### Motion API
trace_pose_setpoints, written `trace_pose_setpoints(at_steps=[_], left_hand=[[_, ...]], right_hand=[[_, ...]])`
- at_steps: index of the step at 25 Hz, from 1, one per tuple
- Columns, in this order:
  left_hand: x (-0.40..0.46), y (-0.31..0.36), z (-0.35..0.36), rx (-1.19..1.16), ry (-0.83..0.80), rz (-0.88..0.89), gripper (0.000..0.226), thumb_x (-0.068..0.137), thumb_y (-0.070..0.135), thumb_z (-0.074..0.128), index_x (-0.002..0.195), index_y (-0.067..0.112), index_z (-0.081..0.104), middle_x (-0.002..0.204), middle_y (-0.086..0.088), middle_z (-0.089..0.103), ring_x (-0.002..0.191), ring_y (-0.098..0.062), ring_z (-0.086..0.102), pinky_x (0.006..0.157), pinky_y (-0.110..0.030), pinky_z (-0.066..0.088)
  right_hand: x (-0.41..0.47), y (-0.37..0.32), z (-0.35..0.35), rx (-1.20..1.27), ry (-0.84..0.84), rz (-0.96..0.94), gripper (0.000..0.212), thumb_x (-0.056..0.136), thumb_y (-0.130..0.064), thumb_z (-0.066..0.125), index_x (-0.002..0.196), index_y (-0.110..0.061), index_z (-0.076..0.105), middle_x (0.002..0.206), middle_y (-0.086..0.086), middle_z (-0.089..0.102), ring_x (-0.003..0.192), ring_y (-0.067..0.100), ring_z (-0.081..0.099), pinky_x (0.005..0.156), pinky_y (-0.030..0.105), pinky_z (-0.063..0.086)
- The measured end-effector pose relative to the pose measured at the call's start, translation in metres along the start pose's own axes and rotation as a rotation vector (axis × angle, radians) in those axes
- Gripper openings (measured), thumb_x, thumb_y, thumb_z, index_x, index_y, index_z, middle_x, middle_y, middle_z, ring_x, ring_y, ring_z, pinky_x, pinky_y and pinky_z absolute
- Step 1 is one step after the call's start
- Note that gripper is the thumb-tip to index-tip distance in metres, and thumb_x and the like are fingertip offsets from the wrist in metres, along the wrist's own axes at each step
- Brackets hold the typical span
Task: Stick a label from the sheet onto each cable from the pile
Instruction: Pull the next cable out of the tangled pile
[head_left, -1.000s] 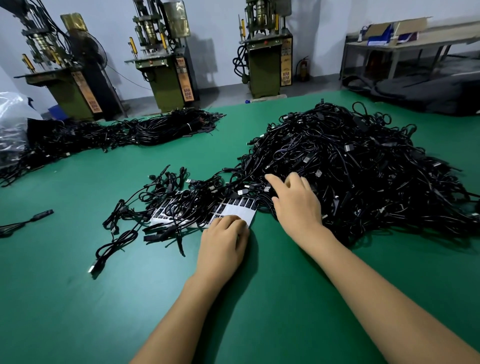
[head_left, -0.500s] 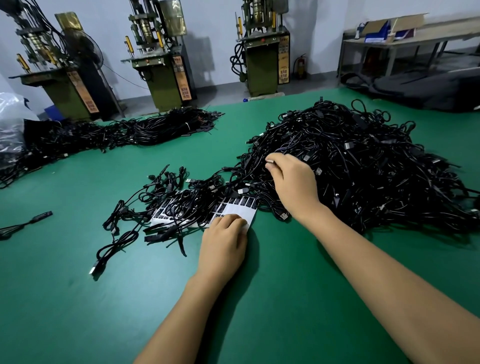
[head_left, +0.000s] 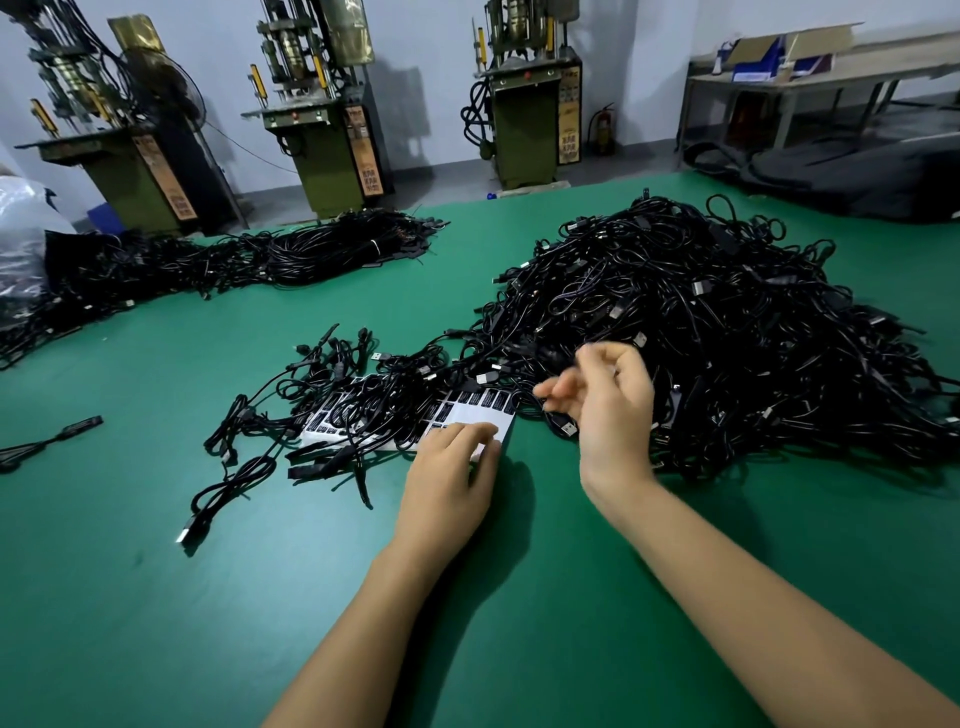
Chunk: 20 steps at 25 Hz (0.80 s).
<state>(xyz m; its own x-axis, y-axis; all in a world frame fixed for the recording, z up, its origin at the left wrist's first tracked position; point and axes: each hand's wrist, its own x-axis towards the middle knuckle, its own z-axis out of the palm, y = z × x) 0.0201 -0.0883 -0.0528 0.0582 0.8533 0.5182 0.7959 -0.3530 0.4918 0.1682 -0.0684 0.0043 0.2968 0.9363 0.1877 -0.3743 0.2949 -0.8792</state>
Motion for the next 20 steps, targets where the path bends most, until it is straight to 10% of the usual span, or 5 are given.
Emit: trace_pose_setpoints(at_steps=[7, 11, 15, 20], left_hand=[[0.018, -0.005, -0.017, -1.302, -0.157, -0.807, 0.039, 0.099, 0.035, 0.040, 0.095, 0.002, 0.061, 0.072, -0.007, 0.071, 0.060, -0.017, 0.067, 0.054, -0.025, 0.055], [0.019, -0.009, -0.024, -1.316, -0.215, -0.747, 0.029, 0.089, 0.022, 0.057, 0.101, -0.004, 0.063, 0.098, -0.019, 0.072, 0.081, -0.023, 0.070, 0.068, -0.030, 0.059], [0.020, -0.009, -0.024, -1.359, -0.163, -0.763, 0.016, 0.092, 0.006, 0.054, 0.102, -0.004, 0.063, 0.084, -0.011, 0.072, 0.058, -0.010, 0.061, 0.052, -0.019, 0.051], [0.019, -0.009, -0.022, -1.212, -0.185, -0.660, 0.018, 0.085, 0.001, 0.057, 0.101, 0.001, 0.064, 0.074, -0.007, 0.069, 0.040, -0.005, 0.039, 0.036, -0.013, 0.028]], right_hand=[[-0.042, 0.039, -0.004, -0.628, -0.490, -0.151, 0.016, 0.079, -0.011, 0.058, 0.079, -0.019, 0.044, 0.059, 0.000, 0.061, 0.055, 0.022, 0.054, 0.059, 0.039, 0.048], [-0.048, 0.038, -0.004, -0.973, -0.764, -0.475, 0.013, 0.076, -0.015, 0.064, 0.080, -0.015, 0.051, 0.069, -0.010, 0.043, 0.064, 0.012, 0.037, 0.061, 0.026, 0.029], [-0.048, 0.037, -0.004, -0.931, -0.862, -0.439, 0.013, 0.074, -0.023, 0.061, 0.071, -0.018, 0.050, 0.062, -0.013, 0.045, 0.063, 0.009, 0.047, 0.058, 0.026, 0.036], [-0.023, 0.044, -0.002, -0.540, -0.336, 0.067, 0.027, 0.091, -0.040, 0.061, 0.075, -0.020, 0.052, 0.052, -0.006, 0.058, 0.048, 0.006, 0.048, 0.048, 0.023, 0.038]])
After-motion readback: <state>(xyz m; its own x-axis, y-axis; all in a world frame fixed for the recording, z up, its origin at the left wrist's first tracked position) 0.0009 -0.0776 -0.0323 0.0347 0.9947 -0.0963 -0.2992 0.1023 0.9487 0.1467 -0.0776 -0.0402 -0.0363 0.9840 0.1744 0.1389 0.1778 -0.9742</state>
